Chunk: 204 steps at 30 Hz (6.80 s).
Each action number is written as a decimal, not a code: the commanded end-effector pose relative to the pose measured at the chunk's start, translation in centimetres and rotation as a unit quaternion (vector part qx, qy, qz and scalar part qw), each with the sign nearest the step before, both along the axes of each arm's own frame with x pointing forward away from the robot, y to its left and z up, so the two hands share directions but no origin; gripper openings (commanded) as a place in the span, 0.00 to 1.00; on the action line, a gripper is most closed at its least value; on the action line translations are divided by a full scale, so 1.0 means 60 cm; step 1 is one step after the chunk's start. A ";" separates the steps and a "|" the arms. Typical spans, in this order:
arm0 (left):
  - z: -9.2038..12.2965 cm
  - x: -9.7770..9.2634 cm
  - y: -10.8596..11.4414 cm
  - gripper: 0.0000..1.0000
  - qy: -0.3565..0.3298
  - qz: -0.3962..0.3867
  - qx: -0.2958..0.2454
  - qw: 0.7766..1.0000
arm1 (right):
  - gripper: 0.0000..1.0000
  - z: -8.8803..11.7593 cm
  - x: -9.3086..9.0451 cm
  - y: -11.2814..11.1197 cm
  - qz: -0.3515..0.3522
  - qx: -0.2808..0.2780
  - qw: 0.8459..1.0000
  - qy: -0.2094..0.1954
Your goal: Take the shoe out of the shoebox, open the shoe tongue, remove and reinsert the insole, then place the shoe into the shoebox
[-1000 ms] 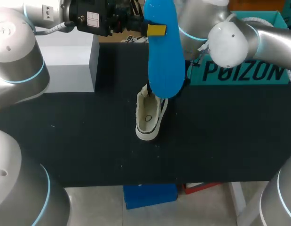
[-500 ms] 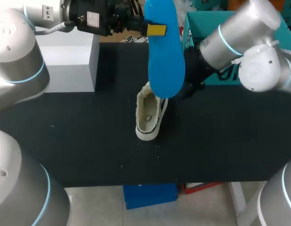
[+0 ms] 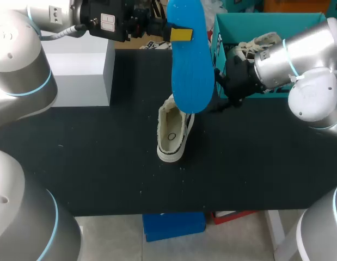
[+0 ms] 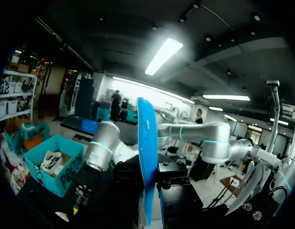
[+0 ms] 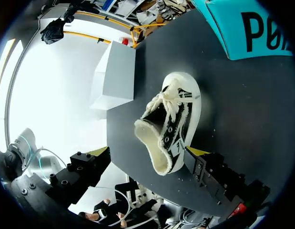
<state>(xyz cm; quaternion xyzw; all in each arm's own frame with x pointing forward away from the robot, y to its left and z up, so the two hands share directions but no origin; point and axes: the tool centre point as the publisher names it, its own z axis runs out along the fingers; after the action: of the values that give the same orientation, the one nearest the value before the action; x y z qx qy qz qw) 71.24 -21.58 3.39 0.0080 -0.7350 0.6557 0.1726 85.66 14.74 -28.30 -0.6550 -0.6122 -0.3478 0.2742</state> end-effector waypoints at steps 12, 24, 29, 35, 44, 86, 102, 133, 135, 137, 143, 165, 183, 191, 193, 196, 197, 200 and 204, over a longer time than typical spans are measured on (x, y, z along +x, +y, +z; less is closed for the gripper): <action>-0.001 0.001 -0.002 0.00 0.000 0.000 0.000 1.000 | 1.00 0.028 -0.006 -0.009 0.004 0.173 0.984 -0.043; -0.001 0.001 -0.002 0.00 0.000 0.000 0.000 1.000 | 1.00 0.048 -0.007 -0.013 0.003 0.165 0.985 -0.059; -0.001 0.001 -0.002 0.00 0.000 0.000 0.000 1.000 | 1.00 0.053 -0.008 -0.012 0.005 0.180 0.982 -0.061; -0.001 0.001 -0.002 0.00 0.000 0.000 0.000 1.000 | 1.00 0.056 -0.009 -0.006 0.008 0.193 0.979 -0.063; -0.009 -0.026 0.002 0.00 -0.369 0.043 0.008 0.929 | 1.00 0.056 -0.009 -0.006 0.008 0.193 0.979 -0.063; -0.308 -0.284 0.062 0.00 -0.676 0.056 -0.077 0.730 | 1.00 0.056 -0.009 -0.006 0.008 0.193 0.979 -0.063; -0.325 -0.290 0.065 0.00 -0.663 0.061 -0.070 0.743 | 1.00 0.056 -0.009 -0.006 0.008 0.193 0.979 -0.063; -0.493 -0.180 0.075 0.00 -0.809 0.053 -0.059 0.582 | 1.00 0.056 -0.009 -0.006 0.008 0.193 0.979 -0.063; -0.498 -0.173 0.077 0.00 -0.803 0.054 -0.044 0.592 | 1.00 0.056 -0.009 -0.006 0.008 0.193 0.979 -0.063; -0.498 -0.173 0.077 0.00 -0.803 0.054 -0.044 0.592 | 1.00 0.056 -0.009 -0.006 0.008 0.193 0.979 -0.063; -0.498 -0.173 0.077 0.00 -0.803 0.054 -0.044 0.592 | 1.00 0.056 -0.009 -0.006 0.008 0.193 0.979 -0.063; -0.539 -0.081 0.071 0.00 -0.839 0.072 -0.032 0.538 | 1.00 0.056 -0.009 -0.006 0.008 0.193 0.979 -0.063; -0.514 0.096 0.056 0.00 -0.848 0.072 -0.018 0.525 | 1.00 0.056 -0.009 -0.006 0.008 0.193 0.979 -0.063; -0.510 0.121 0.049 0.00 -0.850 0.082 -0.026 0.520 | 1.00 0.056 -0.009 -0.006 0.008 0.193 0.979 -0.063; -0.511 0.120 0.048 0.00 -0.848 0.087 -0.029 0.521 | 1.00 0.056 -0.009 -0.006 0.008 0.193 0.979 -0.063; -0.514 0.113 0.049 0.00 -0.847 0.087 -0.029 0.523 | 1.00 0.056 -0.009 -0.006 0.008 0.193 0.979 -0.063; -0.516 0.110 0.049 0.00 -0.847 0.087 -0.029 0.524 | 1.00 0.056 -0.009 -0.006 0.008 0.193 0.979 -0.063; -0.521 0.104 0.051 0.00 -0.845 0.088 -0.030 0.527 | 1.00 0.056 -0.009 -0.006 0.008 0.193 0.979 -0.063; -0.524 0.099 0.052 0.00 -0.843 0.098 -0.044 0.526 | 1.00 0.056 -0.009 -0.006 0.008 0.193 0.979 -0.063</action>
<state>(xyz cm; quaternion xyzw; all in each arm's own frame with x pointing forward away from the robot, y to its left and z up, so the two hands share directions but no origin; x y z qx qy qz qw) 77.42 -18.85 -27.63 -0.4850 -0.5065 0.4023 -0.5885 85.18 14.31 -24.85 -0.5614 -0.5554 -0.4968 0.3598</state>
